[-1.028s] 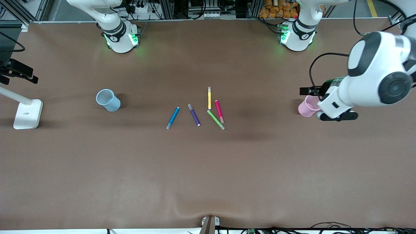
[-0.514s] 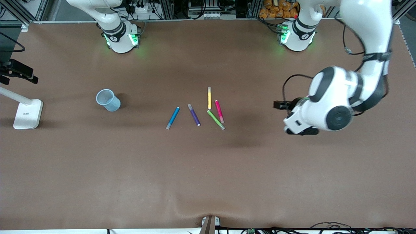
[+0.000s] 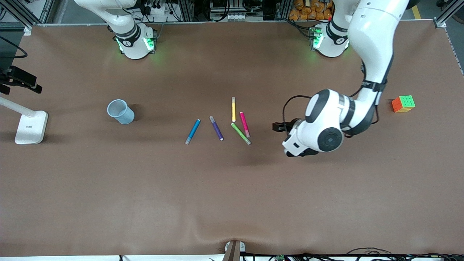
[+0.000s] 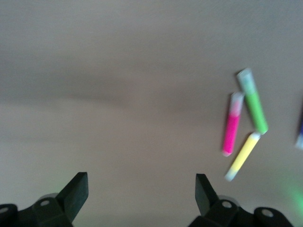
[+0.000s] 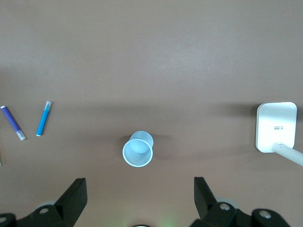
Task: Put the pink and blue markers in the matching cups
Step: 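Move the left gripper over the pink marker among the markers, then lower the left gripper and grasp the pink marker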
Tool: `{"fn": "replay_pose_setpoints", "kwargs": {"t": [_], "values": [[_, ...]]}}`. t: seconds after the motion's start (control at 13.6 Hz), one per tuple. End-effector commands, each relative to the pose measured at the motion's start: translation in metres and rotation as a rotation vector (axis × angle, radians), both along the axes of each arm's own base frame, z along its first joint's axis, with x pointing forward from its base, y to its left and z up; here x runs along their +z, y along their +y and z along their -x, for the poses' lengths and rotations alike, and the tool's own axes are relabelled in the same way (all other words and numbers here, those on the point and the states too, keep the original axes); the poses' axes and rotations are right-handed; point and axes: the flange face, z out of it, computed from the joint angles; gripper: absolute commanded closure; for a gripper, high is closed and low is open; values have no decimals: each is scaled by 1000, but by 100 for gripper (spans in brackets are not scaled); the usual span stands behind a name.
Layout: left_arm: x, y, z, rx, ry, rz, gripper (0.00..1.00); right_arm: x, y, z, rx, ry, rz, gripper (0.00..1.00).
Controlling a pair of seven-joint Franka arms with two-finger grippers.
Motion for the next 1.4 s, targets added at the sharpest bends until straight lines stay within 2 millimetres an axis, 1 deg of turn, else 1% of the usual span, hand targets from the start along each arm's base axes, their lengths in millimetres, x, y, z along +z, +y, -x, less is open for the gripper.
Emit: {"fn": "replay_pose_setpoints", "kwargs": {"t": [0.0, 0.15, 0.22, 0.29, 0.44, 0.51, 0.59, 0.66, 0.73, 0.88, 1.03, 1.1, 1.17, 1.32], "values": [[-15, -43, 0, 107, -15, -25, 0, 3, -3, 1, -1, 0, 5, 0], [-28, -52, -1, 171, -15, -7, 1, 2, -2, 0, -1, 2, 5, 0], [-33, -69, 6, 182, -17, 11, 7, 2, -1, 0, 1, 2, 5, 0], [-37, -82, 10, 197, -27, 23, 10, 2, -1, 0, 2, 2, 5, 0], [-55, -93, 15, 232, -35, 13, 10, 2, -1, 0, 0, 4, 7, 0], [-65, -106, 22, 237, -45, 5, 10, 2, -1, 0, 2, 4, 7, 0], [-77, -108, 24, 236, -45, 3, 9, 2, -1, 0, 2, 4, 7, 0], [-80, -109, 24, 237, -51, 7, 9, 2, -1, 0, 2, 4, 7, 0], [-83, -112, 25, 237, -54, 8, 11, 2, -2, 0, 2, 4, 7, 0], [-100, -124, 39, 180, -53, -9, 28, 2, -3, 1, 0, 4, 7, 0], [-106, -122, 41, 145, -63, -18, 41, 2, -2, 0, 0, 4, 7, 0], [-110, -122, 42, 149, -57, -22, 45, 2, -1, 0, 2, 4, 7, 0], [-109, -122, 41, 149, -59, -20, 49, 2, -1, 0, 2, 4, 7, 0], [-108, -122, 41, 148, -61, -20, 50, 2, -3, 1, -1, 4, 7, 0]]}}
